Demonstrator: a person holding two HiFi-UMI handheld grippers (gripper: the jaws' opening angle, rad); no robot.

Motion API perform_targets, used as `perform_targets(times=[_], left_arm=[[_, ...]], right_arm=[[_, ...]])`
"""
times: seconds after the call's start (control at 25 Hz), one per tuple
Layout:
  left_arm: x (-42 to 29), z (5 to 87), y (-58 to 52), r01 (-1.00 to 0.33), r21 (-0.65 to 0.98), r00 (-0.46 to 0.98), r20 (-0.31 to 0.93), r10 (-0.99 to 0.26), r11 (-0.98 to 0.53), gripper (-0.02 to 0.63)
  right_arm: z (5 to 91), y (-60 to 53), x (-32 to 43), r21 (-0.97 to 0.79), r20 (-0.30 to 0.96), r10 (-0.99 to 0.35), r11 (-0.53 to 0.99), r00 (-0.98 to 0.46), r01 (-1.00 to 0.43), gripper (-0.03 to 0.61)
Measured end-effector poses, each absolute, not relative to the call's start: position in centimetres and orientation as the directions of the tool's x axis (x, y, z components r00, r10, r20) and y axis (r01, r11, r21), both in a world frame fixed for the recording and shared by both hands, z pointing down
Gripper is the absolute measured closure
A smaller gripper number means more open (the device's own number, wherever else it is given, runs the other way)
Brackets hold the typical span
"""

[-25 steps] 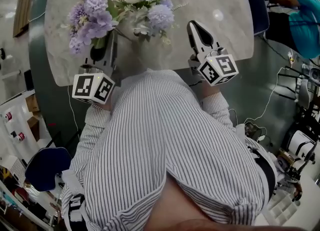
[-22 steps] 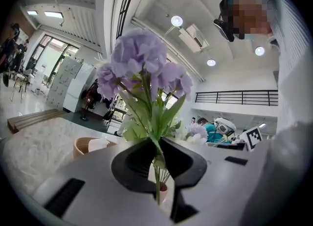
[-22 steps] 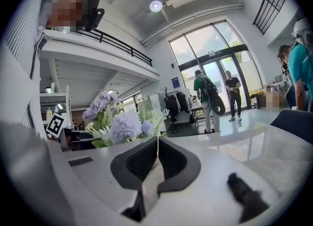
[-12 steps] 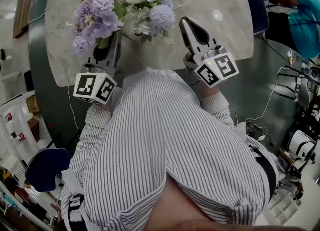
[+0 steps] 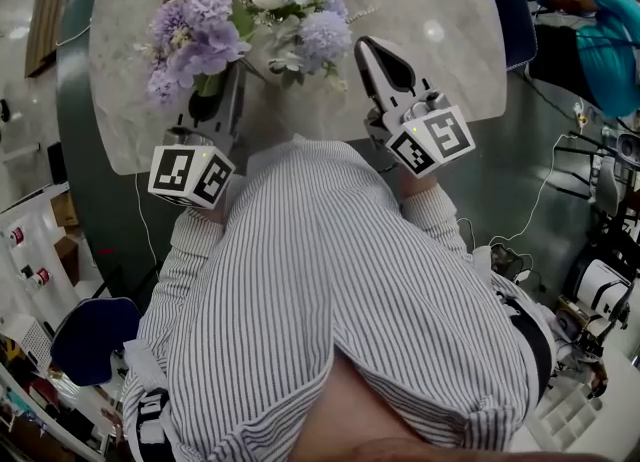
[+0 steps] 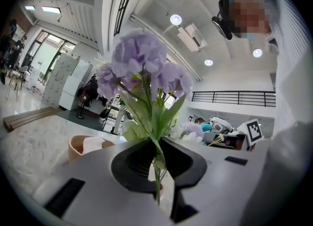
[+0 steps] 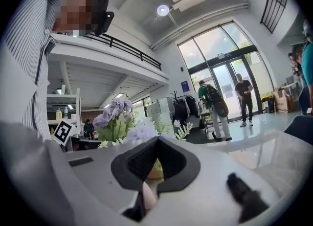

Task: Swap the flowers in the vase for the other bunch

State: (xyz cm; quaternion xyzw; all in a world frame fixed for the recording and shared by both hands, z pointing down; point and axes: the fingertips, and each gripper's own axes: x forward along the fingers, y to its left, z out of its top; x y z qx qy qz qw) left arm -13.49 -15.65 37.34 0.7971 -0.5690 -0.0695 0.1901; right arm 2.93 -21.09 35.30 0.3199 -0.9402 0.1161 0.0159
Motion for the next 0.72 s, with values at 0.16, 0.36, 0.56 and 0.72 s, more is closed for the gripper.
perform_targets(times=[0.16, 0.36, 0.56, 0.72], left_arm=[[-13.8, 37.2, -15.6, -0.881, 0.384, 0.338, 0.102, -0.935, -0.277, 0.566], [-13.6, 37.0, -15.5, -0.862, 0.407, 0.369, 0.092, -0.925, -0.304, 0.566], [-13.2, 37.0, -15.5, -0.861, 0.399, 0.383, 0.099, -0.919, -0.315, 0.566], [-13.4, 37.0, -15.4, -0.862, 0.394, 0.384, 0.099, -0.918, -0.318, 0.566]], right_arm=[[35.1, -20.8, 2.4, -0.210, 0.105, -0.582, 0.780, -0.807, -0.590, 0.563], [34.7, -20.4, 1.9, -0.213, 0.107, -0.559, 0.795, -0.822, -0.568, 0.563], [34.3, -20.5, 1.9, -0.206, 0.094, -0.558, 0.799, -0.825, -0.564, 0.563], [34.0, -20.5, 1.7, -0.203, 0.085, -0.555, 0.803, -0.827, -0.560, 0.563]])
